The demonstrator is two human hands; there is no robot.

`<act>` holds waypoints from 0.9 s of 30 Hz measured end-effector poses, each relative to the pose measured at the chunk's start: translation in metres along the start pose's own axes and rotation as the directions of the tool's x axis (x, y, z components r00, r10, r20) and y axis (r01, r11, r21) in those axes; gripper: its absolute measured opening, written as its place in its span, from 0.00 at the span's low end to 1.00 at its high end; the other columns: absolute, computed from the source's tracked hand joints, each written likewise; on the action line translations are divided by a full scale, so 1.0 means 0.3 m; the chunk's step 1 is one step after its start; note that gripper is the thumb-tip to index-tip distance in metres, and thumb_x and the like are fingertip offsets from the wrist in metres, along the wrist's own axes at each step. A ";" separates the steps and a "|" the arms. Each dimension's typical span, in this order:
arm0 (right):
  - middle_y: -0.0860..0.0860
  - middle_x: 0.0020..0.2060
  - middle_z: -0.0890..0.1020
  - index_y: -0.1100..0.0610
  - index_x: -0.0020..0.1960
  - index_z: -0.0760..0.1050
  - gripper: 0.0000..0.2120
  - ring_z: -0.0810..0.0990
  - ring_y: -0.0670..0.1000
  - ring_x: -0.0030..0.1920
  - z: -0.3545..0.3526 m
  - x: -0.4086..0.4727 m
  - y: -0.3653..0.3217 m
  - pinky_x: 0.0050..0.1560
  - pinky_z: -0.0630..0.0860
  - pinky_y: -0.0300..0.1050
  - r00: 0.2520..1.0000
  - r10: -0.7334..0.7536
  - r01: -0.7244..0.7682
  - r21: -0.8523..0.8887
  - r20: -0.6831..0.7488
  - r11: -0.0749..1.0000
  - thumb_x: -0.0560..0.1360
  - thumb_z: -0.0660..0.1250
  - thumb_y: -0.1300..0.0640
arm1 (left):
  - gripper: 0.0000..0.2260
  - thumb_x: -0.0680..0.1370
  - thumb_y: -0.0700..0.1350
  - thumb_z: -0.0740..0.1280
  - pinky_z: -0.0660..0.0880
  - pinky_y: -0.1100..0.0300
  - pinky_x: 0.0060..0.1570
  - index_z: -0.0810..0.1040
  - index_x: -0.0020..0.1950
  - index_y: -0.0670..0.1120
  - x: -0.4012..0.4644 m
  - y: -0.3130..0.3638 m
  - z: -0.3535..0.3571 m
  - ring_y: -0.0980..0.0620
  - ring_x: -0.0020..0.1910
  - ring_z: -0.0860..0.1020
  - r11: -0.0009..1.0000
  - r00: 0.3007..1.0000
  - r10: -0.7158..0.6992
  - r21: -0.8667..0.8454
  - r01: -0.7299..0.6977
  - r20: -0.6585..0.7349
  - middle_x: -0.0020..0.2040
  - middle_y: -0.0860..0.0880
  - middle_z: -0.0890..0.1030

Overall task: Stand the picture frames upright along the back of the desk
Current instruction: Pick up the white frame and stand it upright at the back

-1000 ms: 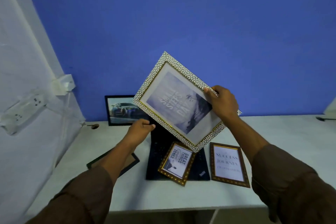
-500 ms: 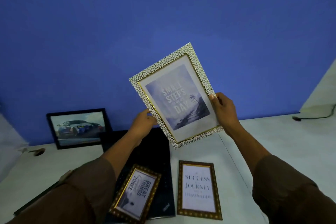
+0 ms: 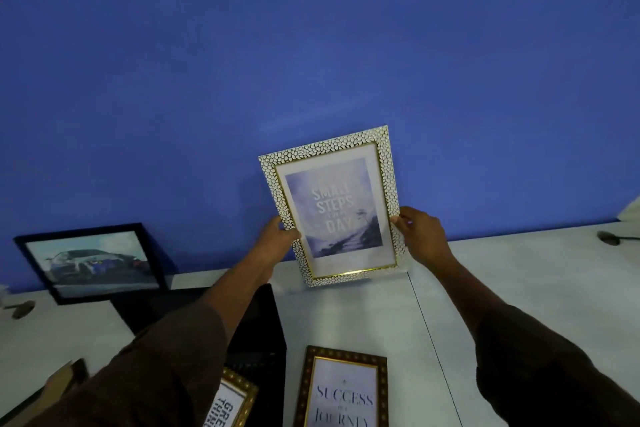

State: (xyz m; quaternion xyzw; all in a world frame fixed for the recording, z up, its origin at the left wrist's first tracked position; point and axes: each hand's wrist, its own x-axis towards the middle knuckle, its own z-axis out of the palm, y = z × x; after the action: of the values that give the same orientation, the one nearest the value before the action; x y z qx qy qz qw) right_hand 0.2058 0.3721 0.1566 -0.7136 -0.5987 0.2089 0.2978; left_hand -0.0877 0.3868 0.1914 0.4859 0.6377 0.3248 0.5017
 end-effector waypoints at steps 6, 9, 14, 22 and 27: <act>0.56 0.49 0.86 0.57 0.54 0.79 0.09 0.84 0.59 0.48 0.133 0.156 0.134 0.45 0.71 0.43 0.988 0.028 -0.024 -0.031 0.153 0.999 0.81 0.63 0.52 | 0.14 0.76 0.37 0.67 0.73 0.59 0.43 0.73 0.61 0.45 0.180 -0.056 0.093 0.48 0.52 0.77 0.989 0.989 -0.145 0.027 0.145 -0.018 0.54 0.48 0.79; 0.57 0.48 0.86 0.55 0.49 0.77 0.06 0.84 0.59 0.47 0.184 0.211 0.193 0.46 0.73 0.45 0.976 0.026 -0.021 -0.025 0.216 0.999 0.81 0.64 0.53 | 0.17 0.74 0.38 0.69 0.76 0.52 0.53 0.71 0.61 0.43 0.256 -0.095 0.129 0.46 0.54 0.77 0.975 0.975 -0.218 0.043 0.219 -0.032 0.53 0.46 0.78; 0.59 0.52 0.85 0.59 0.53 0.77 0.09 0.83 0.60 0.50 0.230 0.249 0.255 0.46 0.69 0.41 0.963 0.041 -0.042 -0.002 0.268 0.999 0.81 0.65 0.54 | 0.22 0.72 0.41 0.68 0.75 0.51 0.57 0.69 0.65 0.45 0.320 -0.168 0.166 0.45 0.56 0.76 0.962 0.971 -0.233 0.129 0.239 -0.059 0.59 0.45 0.78; 0.56 0.50 0.86 0.58 0.52 0.78 0.10 0.84 0.60 0.49 0.252 0.245 0.311 0.39 0.68 0.42 0.966 0.051 -0.038 -0.055 0.253 0.998 0.81 0.64 0.52 | 0.23 0.78 0.34 0.65 0.70 0.56 0.58 0.66 0.72 0.44 0.308 -0.168 0.210 0.48 0.59 0.73 0.980 0.991 -0.133 0.146 0.136 -0.030 0.61 0.48 0.75; 0.54 0.61 0.83 0.54 0.67 0.74 0.20 0.81 0.58 0.61 0.241 0.171 0.288 0.57 0.74 0.50 0.957 0.207 -0.206 -0.025 0.202 0.978 0.78 0.67 0.48 | 0.24 0.76 0.43 0.69 0.70 0.57 0.55 0.66 0.70 0.46 0.249 -0.211 0.212 0.47 0.59 0.76 0.977 0.981 -0.187 0.089 0.191 -0.055 0.63 0.50 0.77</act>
State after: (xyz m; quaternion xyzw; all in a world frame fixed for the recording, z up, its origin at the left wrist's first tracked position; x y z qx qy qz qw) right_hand 0.2316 0.4257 0.0480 -0.7477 -0.5485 0.3097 0.2102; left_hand -0.0475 0.4327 0.0920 0.4384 0.7071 0.2564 0.4920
